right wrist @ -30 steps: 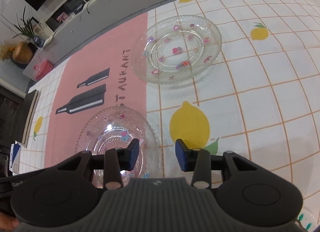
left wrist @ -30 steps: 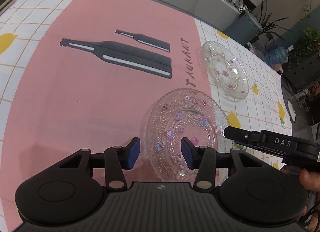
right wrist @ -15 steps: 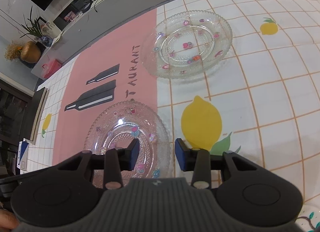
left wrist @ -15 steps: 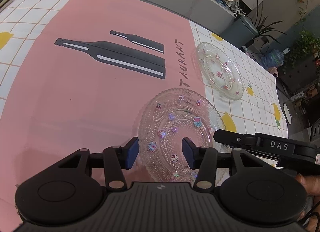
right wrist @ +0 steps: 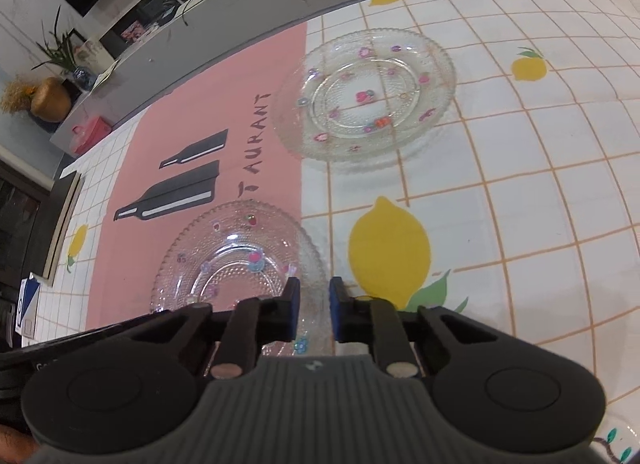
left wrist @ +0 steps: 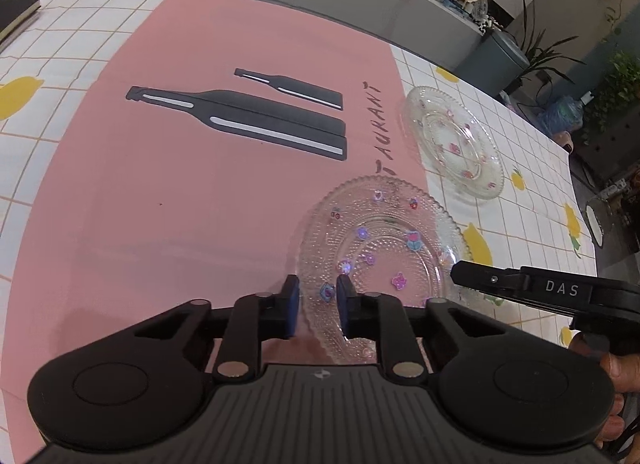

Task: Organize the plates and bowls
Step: 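Close both tools on the rim of the clear glass plate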

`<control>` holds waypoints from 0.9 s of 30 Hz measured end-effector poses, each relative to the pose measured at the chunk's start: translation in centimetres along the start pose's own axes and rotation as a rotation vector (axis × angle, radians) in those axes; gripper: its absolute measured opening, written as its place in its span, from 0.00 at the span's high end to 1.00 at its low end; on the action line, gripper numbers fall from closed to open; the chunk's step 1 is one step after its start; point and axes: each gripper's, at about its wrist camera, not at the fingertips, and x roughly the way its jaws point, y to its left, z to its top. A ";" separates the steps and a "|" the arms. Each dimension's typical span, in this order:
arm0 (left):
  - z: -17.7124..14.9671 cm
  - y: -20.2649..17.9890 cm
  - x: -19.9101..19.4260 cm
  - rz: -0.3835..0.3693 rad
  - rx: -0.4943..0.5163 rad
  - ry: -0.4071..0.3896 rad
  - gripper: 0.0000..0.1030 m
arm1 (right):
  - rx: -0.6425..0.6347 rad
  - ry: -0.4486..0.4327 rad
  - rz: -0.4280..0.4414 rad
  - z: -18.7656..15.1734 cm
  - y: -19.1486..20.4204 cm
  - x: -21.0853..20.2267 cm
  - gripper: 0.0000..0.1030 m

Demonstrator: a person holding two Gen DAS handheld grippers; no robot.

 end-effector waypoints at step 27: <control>0.1 -1.5 -0.8 -0.054 0.004 -0.017 0.86 | 0.098 -0.041 0.000 0.3 -2.0 -3.1 0.93</control>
